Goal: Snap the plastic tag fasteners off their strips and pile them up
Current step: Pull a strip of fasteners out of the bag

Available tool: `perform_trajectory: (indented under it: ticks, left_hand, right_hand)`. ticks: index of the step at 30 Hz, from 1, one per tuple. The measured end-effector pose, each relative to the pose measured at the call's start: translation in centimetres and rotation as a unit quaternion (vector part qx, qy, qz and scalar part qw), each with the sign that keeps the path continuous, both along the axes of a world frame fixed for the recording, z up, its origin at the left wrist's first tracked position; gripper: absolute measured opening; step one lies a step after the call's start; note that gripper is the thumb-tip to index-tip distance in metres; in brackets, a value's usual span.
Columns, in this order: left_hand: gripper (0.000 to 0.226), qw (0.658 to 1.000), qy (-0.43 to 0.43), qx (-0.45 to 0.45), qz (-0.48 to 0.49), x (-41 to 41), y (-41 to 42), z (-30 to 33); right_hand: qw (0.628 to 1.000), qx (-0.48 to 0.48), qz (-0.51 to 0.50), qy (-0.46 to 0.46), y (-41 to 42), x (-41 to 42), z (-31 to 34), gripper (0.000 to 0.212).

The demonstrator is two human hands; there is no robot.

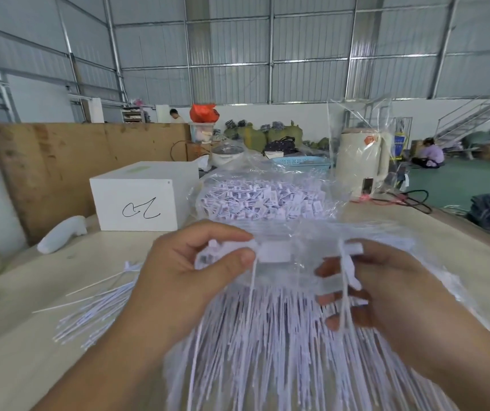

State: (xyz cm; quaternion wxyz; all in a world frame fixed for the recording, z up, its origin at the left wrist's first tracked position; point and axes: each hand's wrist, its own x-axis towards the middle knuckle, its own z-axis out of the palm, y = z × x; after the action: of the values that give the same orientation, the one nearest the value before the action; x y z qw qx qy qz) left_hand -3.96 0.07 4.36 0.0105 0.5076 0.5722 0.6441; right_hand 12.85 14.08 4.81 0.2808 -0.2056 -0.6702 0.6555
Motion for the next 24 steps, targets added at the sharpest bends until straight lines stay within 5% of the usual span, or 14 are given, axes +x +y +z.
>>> perform_trajectory:
  ticks: [5, 9, 13, 16, 18, 24]
  left_hand:
    - [0.018, 0.999, 0.021, -0.006, 0.045, 0.2, 0.0, -0.1]
    - [0.017, 0.994, 0.053, -0.015, 0.092, 0.9, 0.2, -0.1]
    - [0.020, 0.993, 0.077, -0.010, 0.088, 1.9, 0.1, -0.4]
    - [0.024, 0.991, 0.126, -0.017, 0.046, 2.8, 0.2, -0.6]
    - [0.028, 0.990, 0.133, -0.024, 0.027, 2.6, 0.0, -0.5]
    - [0.030, 0.989, 0.095, -0.083, 0.074, -0.9, -0.6, -0.5]
  right_hand:
    - [0.993, 0.036, -0.072, 0.081, 1.6, 0.2, -0.1, 0.036]
    - [0.965, 0.227, -0.101, 0.077, 0.6, 1.0, 0.2, 0.057]
    - [0.881, 0.466, -0.078, -0.025, -0.7, 0.7, -0.7, 0.065]
    - [0.807, 0.587, -0.072, -0.009, -0.8, -0.5, -1.3, 0.036]
    - [0.785, 0.607, -0.116, 0.045, -0.3, -0.6, -1.1, 0.021]
    - [0.752, 0.607, -0.249, 0.074, 1.5, 1.3, 0.7, 0.026]
